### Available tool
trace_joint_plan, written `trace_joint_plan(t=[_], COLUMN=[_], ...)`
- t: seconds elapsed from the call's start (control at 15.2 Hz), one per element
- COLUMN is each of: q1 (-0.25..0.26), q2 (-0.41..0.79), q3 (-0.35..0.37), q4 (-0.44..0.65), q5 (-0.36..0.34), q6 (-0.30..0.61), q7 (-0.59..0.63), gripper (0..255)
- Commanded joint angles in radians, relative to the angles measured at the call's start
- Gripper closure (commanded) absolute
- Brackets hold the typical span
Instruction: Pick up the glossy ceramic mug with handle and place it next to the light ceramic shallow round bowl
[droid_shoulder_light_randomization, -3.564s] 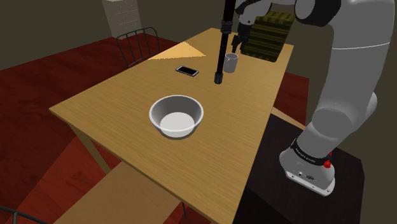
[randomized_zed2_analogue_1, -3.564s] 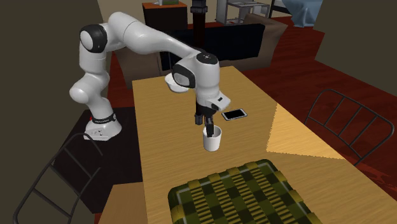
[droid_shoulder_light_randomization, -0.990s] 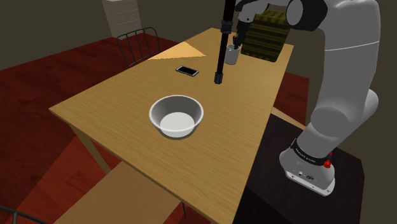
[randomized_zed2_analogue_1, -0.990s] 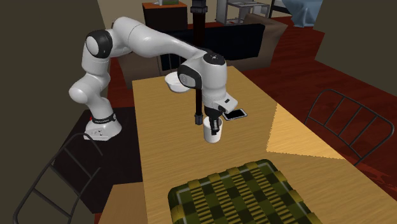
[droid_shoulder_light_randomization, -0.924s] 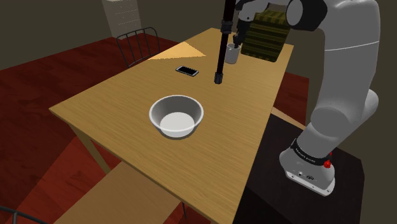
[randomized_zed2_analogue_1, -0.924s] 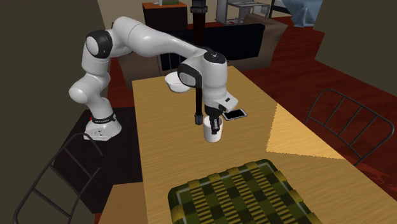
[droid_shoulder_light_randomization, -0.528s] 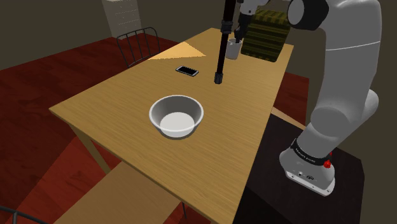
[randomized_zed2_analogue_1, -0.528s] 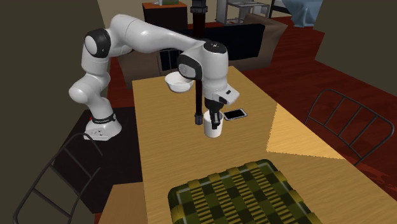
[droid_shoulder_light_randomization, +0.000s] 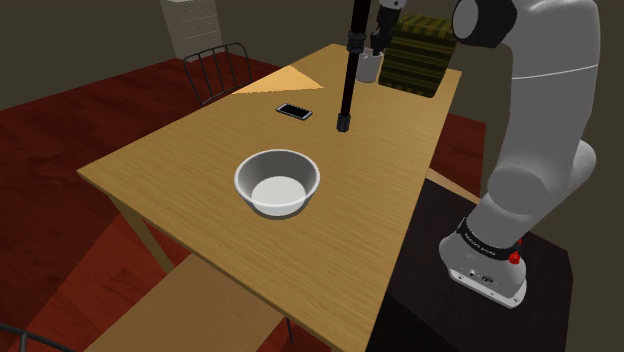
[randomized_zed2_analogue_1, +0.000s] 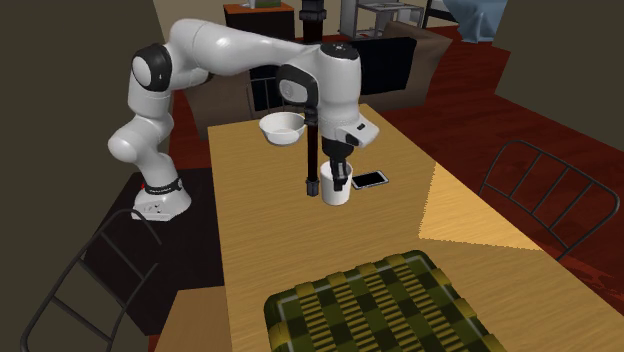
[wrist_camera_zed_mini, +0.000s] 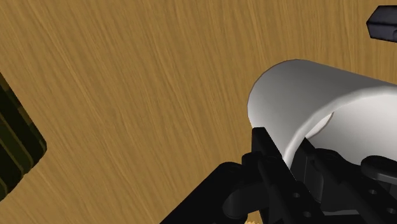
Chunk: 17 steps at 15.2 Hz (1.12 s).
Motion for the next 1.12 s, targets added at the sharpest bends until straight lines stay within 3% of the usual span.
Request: trace_joint_plan(t=[0.0,0.33,0.66,1.06], q1=[-0.003,-0.018,0.107,0.222], q2=[0.003,0.019,-0.142,-0.283], q3=[0.0,0.001,0.008,0.042], q4=[0.031,0.121,-0.118,-0.309], q5=[0.0,0.004,-0.053,-0.111], q6=[-0.027,-0.101,-0.006,0.067], q7=[0.005,0.013,0.103,0.235], gripper=[255,255,255,255])
